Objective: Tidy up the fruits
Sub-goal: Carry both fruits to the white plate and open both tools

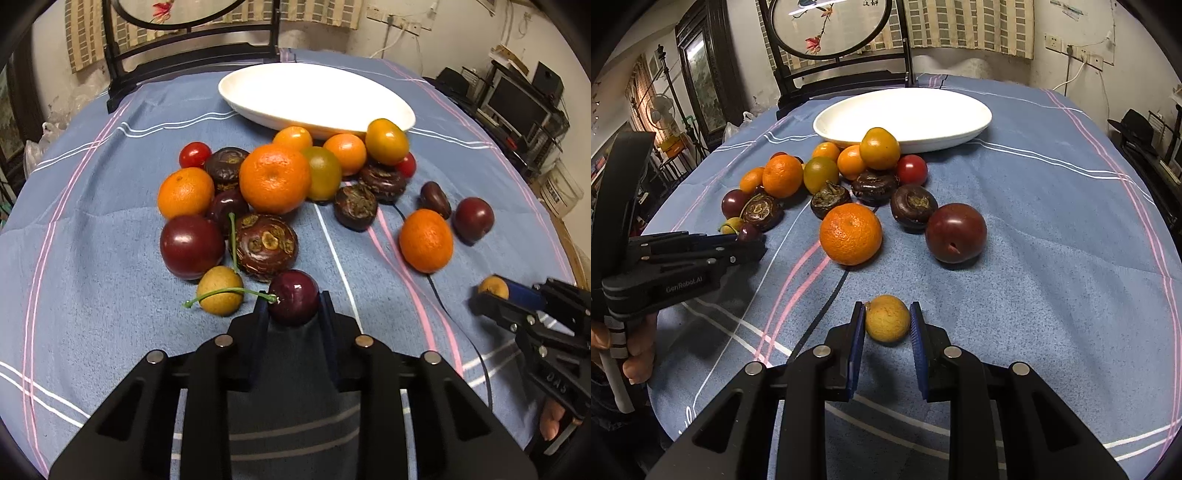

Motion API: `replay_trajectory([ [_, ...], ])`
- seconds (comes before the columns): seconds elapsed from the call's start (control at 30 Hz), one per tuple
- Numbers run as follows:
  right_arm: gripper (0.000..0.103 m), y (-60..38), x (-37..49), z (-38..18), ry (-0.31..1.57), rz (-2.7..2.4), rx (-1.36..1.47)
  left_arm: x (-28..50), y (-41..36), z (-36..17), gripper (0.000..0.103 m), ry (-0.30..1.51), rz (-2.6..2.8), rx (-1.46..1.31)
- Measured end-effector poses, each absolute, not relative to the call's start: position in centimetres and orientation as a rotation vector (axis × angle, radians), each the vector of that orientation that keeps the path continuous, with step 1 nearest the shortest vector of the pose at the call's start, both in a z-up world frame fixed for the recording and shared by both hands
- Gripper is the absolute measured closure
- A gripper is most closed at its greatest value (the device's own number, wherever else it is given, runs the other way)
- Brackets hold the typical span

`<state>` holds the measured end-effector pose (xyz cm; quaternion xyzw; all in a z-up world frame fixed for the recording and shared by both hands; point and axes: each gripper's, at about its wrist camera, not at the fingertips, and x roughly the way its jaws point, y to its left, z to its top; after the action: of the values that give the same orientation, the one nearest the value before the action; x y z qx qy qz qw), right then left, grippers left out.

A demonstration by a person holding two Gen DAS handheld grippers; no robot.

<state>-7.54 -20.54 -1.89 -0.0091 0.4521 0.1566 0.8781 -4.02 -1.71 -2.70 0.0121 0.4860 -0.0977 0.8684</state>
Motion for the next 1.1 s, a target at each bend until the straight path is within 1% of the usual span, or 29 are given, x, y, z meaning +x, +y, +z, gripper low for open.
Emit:
replay_trajectory([
  [0.07,0.079,-20.5,-7.3,-1.4,0.937,0.339,-0.013,-4.3,-1.6,-2.2,0.077,1.019,-0.236,0.011],
  [0.2,0.079,-20.1,-6.0,1.8,0.871,0.369,-0.014,-3.9,-2.0,0.7,0.077,0.952,-0.282,0.028],
  [0.3,0.079,-19.3,-3.8,4.9,0.795,0.372,-0.026,-1.3,-2.4,3.4,0.077,0.906,-0.287,0.016],
  [0.4,0.079,-18.9,-0.1,6.6,0.768,0.378,0.003,2.7,-2.8,5.2,0.077,0.872,-0.256,0.002],
  [0.47,0.079,-18.8,2.7,6.3,0.793,0.356,0.027,5.6,-3.2,5.2,0.077,0.87,-0.24,-0.008],
  [0.6,0.079,-18.9,7.9,3.4,0.892,0.301,0.082,10.9,-3.9,3.3,0.077,0.935,-0.189,-0.028],
  [0.77,0.078,-19.2,11.2,0.2,0.973,0.281,0.124,13.4,-4.5,1.2,0.077,0.984,-0.175,-0.016],
  [0.87,0.077,-19.4,12.0,-0.3,0.983,0.287,0.155,14.4,-4.7,-0.2,0.076,1.02,-0.176,-0.034],
  [0.9,0.072,-19.5,12.0,-0.4,0.981,0.286,0.165,14.5,-4.7,-0.5,0.071,1.026,-0.172,-0.036],
  [0.97,0.064,-19.4,12.1,-0.5,0.969,0.304,0.175,14.5,-4.7,-0.9,0.063,1.019,-0.171,-0.037],
  [1.03,0.062,-19.4,11.9,-0.2,0.965,0.305,0.167,14.0,-4.9,-0.5,0.052,1.002,-0.178,-0.013],
  [1.1,0.061,-19.6,11.6,0.2,0.957,0.318,0.179,13.5,-4.7,0.1,0.045,0.976,-0.172,-0.02],
])
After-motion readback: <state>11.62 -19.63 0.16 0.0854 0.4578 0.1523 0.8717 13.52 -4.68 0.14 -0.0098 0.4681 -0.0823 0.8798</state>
